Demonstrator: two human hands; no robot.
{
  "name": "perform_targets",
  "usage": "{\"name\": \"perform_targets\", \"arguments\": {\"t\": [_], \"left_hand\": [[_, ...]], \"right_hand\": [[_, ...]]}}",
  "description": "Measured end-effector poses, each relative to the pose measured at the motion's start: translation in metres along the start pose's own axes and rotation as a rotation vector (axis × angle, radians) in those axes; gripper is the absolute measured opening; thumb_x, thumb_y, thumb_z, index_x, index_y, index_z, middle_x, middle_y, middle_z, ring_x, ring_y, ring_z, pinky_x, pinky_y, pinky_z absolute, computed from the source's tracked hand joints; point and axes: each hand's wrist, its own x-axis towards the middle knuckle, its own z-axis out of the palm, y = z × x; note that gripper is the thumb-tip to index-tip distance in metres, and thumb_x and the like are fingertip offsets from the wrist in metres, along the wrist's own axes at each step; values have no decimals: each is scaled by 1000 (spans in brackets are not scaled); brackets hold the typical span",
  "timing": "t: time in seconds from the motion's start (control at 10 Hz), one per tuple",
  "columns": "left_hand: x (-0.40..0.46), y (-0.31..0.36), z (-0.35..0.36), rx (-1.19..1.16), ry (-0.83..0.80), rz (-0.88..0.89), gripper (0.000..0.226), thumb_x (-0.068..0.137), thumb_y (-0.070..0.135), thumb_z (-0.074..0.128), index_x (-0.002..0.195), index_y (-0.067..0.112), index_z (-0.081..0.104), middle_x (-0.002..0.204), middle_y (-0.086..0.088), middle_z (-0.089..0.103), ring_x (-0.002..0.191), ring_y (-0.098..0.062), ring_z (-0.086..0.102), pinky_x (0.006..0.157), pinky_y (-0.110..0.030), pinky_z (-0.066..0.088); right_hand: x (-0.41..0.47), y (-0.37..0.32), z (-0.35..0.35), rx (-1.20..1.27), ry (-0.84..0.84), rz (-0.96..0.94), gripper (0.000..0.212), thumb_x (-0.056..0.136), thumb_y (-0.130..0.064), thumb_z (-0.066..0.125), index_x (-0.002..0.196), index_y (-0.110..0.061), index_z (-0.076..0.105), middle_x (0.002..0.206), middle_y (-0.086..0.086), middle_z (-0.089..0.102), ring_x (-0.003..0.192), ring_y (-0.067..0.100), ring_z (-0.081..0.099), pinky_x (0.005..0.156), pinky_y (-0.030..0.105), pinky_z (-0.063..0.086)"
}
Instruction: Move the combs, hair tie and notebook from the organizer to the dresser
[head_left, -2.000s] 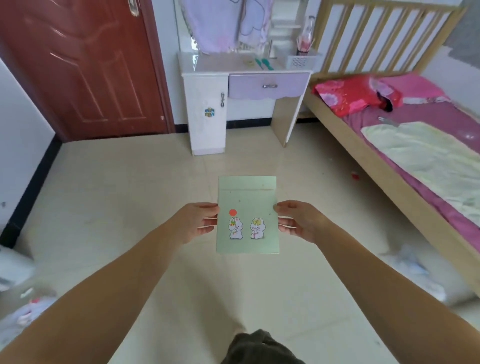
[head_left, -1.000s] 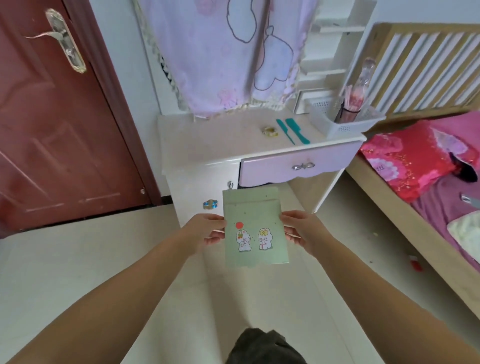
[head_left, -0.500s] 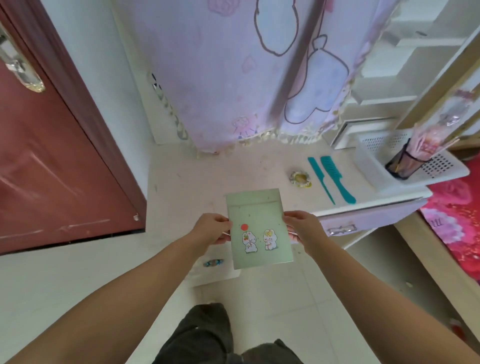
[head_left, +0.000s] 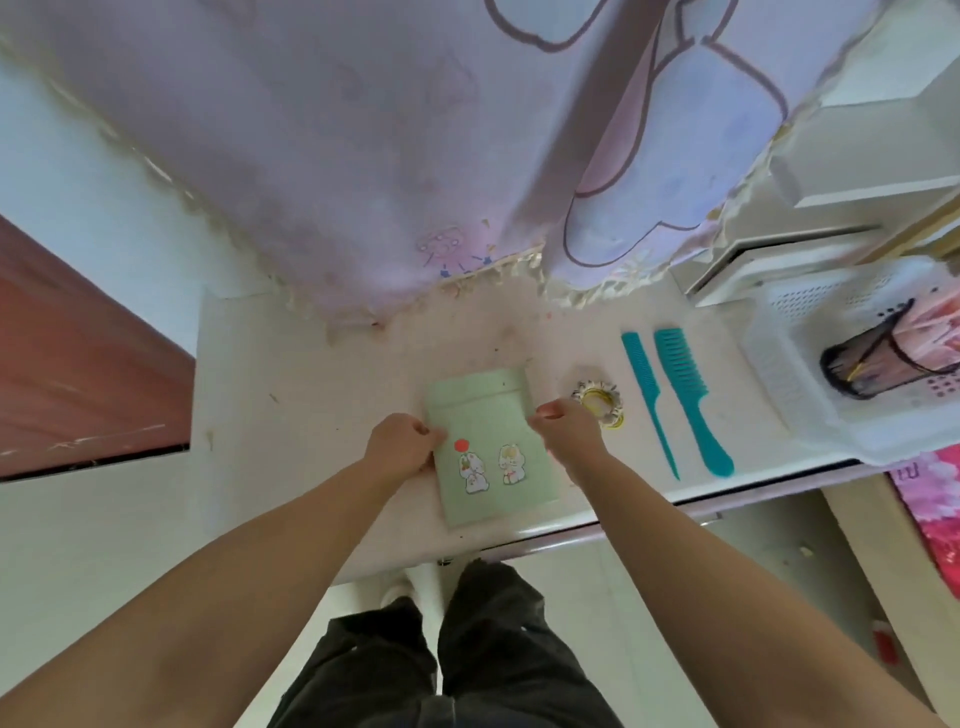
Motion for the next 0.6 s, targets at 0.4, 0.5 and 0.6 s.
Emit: {"name": "perform_targets", "arguments": {"t": [0.4,0.5,0.6], "left_hand": [[29,15,-16,441,-213,80,33,84,36,57,58,15,57,51,2,64,34,-4,55,40,-17,38],[26,16,-22,461,-272,156,31,86,30,53,60,14,53,67,-10,71,50,-15,60,54,-26,46],[18,8,-34,509,-350,338,28,88,24,47,62,15,45,74,-13,67,65,-22,58,69,-32,45]], "right_hand": [[23,-10,6,-463,-50,-35,24,88,-26,59,105,-9,57,108,8,65,94,24,60,76,34,47],[10,-9,11,-468,2,-11,26,89,-28,56,109,-10,56,110,8,62,95,25,60,76,34,47],[-9,-2,19,-505,102,23,27,92,-29,49,112,-11,50,114,11,56,101,28,55,79,36,45]]}}
